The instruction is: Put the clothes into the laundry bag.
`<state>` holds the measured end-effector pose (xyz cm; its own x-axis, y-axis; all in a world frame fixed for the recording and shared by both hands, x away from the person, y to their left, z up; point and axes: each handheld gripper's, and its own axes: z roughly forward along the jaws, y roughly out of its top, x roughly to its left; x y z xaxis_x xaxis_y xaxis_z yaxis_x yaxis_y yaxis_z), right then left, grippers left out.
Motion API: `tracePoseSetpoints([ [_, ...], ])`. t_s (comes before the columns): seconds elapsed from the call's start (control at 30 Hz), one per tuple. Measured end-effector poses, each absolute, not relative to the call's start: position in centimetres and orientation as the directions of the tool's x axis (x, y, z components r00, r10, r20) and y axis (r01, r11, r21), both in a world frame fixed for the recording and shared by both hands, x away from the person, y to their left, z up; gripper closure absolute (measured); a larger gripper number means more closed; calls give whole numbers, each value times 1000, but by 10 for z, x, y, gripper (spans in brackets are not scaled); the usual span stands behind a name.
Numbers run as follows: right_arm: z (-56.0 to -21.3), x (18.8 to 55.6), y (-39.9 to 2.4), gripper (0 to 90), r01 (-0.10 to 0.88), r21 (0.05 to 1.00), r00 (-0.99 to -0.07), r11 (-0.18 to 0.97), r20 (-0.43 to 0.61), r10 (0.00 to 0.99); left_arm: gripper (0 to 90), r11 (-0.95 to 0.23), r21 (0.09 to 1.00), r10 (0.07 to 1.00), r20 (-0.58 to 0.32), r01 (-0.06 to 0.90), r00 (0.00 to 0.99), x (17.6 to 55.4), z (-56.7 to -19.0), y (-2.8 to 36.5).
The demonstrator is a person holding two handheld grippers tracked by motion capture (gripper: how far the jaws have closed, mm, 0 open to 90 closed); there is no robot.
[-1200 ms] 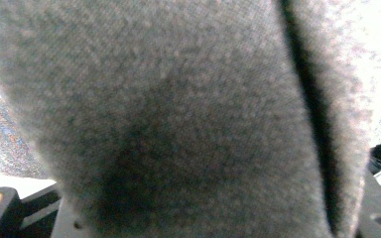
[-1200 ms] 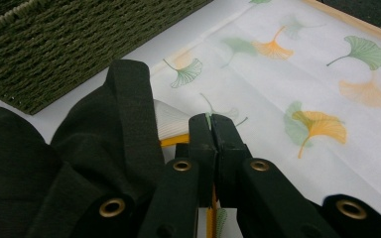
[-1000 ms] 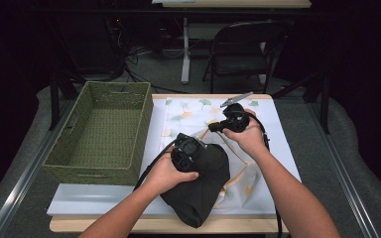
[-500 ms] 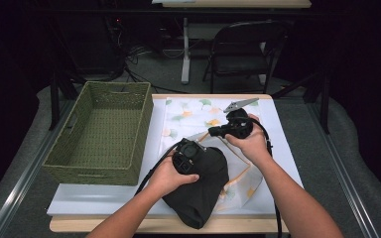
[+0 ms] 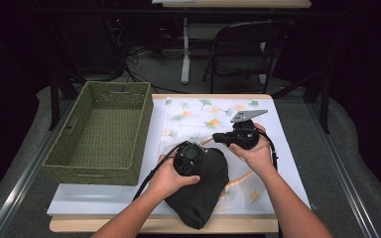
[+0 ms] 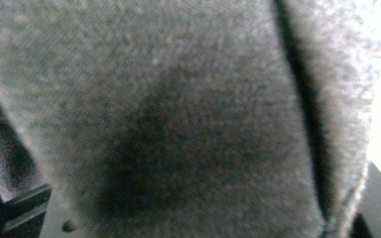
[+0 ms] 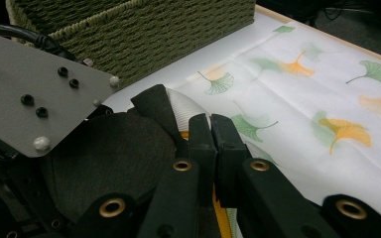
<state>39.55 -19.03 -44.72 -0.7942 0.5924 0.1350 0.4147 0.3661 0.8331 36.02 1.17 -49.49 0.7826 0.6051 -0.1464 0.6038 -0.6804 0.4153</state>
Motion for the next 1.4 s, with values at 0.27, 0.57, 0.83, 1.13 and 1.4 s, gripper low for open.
tracePoseSetpoints([
  [0.27,-453,382,-191,886,387,852,-785,352,104,611,381,-666,400,619,-175,629,766,363,-495,11],
  [0.57,-452,378,-189,886,380,855,-792,353,104,602,400,-664,407,615,-181,627,768,363,-494,12],
  [0.83,-439,372,-189,887,362,891,-798,275,143,586,417,-662,448,611,-141,600,779,367,-467,11],
  [1.13,-438,372,-194,886,363,900,-790,241,160,592,413,-653,455,616,-147,605,774,372,-479,-1],
  [1.4,-444,374,-194,887,379,888,-786,262,159,597,276,-626,466,634,-162,625,756,377,-496,-2],
])
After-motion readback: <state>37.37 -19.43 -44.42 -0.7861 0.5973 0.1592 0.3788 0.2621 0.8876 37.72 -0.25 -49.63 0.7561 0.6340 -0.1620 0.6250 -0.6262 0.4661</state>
